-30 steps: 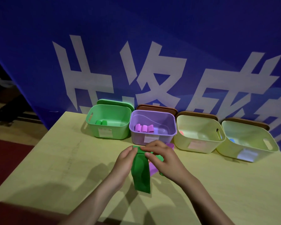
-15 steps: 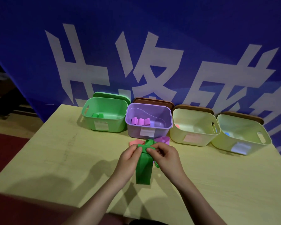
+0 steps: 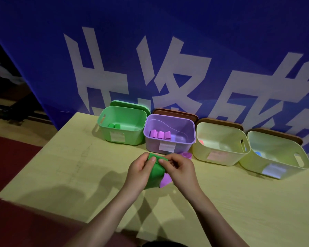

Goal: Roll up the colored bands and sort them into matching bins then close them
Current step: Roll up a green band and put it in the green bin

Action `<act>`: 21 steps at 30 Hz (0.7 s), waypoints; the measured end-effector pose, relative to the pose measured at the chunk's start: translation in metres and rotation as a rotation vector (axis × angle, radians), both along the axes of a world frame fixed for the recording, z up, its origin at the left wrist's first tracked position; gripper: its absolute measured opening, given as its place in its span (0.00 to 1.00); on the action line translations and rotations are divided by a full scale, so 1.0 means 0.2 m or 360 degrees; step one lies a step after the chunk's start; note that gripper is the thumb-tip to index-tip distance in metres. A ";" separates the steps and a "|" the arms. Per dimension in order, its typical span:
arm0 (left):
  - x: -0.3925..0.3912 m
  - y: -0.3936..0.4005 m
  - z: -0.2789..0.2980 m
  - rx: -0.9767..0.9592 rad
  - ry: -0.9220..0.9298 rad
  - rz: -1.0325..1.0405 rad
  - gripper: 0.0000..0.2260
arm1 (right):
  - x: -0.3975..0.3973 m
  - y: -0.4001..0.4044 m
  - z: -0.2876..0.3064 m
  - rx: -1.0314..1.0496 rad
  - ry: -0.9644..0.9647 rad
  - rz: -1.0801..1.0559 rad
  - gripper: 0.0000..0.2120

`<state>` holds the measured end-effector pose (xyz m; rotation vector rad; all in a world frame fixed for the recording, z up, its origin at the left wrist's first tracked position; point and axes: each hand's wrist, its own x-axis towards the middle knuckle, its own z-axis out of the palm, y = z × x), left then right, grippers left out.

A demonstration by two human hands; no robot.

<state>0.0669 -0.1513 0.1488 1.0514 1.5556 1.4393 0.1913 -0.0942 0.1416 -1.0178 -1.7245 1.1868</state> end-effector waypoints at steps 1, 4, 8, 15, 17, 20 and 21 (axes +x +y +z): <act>0.00 0.00 0.00 0.0005 -0.0021 -0.0006 0.13 | 0.00 0.01 0.00 0.0004 -0.0002 0.0013 0.08; 0.00 0.01 0.02 -0.0011 -0.0103 -0.0044 0.13 | 0.01 0.04 0.00 0.0007 -0.0034 0.0053 0.07; -0.01 0.04 0.02 -0.0083 -0.0243 -0.0060 0.09 | 0.02 0.06 0.01 0.0124 -0.0096 0.0087 0.07; 0.01 0.05 0.01 -0.0236 -0.0491 -0.0033 0.10 | 0.03 0.05 0.03 0.0317 -0.0107 0.0046 0.07; 0.01 0.04 0.02 -0.0251 -0.0507 -0.0018 0.11 | 0.02 0.05 0.04 0.0419 -0.0130 0.0050 0.12; 0.03 0.04 0.03 -0.0260 -0.0477 0.0015 0.12 | 0.02 0.05 0.03 0.0631 -0.0226 0.0040 0.15; 0.03 0.04 0.03 -0.0259 -0.0470 0.0027 0.12 | 0.03 0.05 0.03 0.0696 -0.0261 0.0034 0.15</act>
